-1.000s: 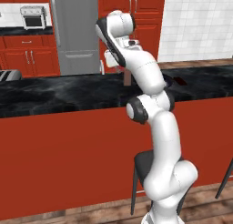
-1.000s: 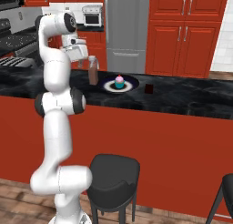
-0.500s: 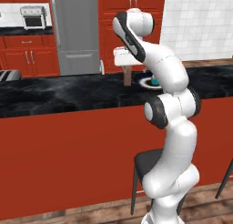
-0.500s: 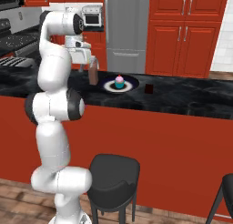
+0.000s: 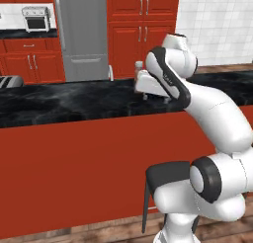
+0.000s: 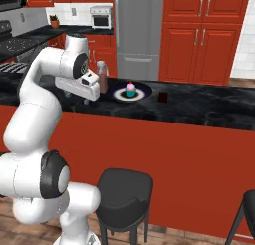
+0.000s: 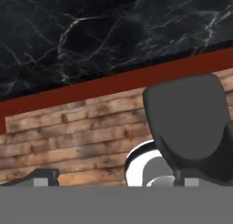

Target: Take the cinnamon bottle from the cabinet and place it on the dining table, next to the plate with the cupcake. Then take the chocolate from the dining counter and place it on the cupcake plate.

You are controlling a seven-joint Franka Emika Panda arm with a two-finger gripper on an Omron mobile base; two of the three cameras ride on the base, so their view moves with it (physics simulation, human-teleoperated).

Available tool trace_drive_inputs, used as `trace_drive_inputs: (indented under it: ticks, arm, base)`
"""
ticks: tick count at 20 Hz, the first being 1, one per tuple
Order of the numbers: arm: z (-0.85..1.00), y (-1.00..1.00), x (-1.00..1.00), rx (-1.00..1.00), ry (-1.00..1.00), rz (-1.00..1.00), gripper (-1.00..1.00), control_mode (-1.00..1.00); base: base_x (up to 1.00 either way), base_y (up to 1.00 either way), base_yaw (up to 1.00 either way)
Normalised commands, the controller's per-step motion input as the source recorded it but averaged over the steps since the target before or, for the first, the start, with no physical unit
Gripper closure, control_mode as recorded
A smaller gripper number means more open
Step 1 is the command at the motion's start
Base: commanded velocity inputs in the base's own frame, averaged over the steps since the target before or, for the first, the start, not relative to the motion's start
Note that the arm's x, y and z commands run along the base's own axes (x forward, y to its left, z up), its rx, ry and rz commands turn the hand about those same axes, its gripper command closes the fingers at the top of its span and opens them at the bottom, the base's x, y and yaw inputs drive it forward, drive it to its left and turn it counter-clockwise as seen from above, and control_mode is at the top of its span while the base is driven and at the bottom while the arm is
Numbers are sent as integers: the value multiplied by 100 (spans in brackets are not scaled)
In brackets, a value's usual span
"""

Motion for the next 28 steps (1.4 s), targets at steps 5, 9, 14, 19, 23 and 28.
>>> trace_drive_inputs:
  ticks: [5, 9, 14, 19, 23, 28]
  arm:
    - [26, -42, -4, 9, 0, 28, -100, -100]
    - [29, -41, 7, 3, 10, 35, -100, -100]
    - [17, -43, 14, 1, 7, 35, -100, -100]
    - [9, -44, 27, 0, 1, 24, -100, -100]
    - [1, -46, 30, 0, -2, 26, -100, -100]
    - [0, -43, 19, -1, -7, 33, -100, -100]
  base:
    - [0, 0, 0]
    - [0, 0, 0]
    - [0, 0, 0]
    - [0, 0, 0]
    - [0, 0, 0]
    - [0, 0, 0]
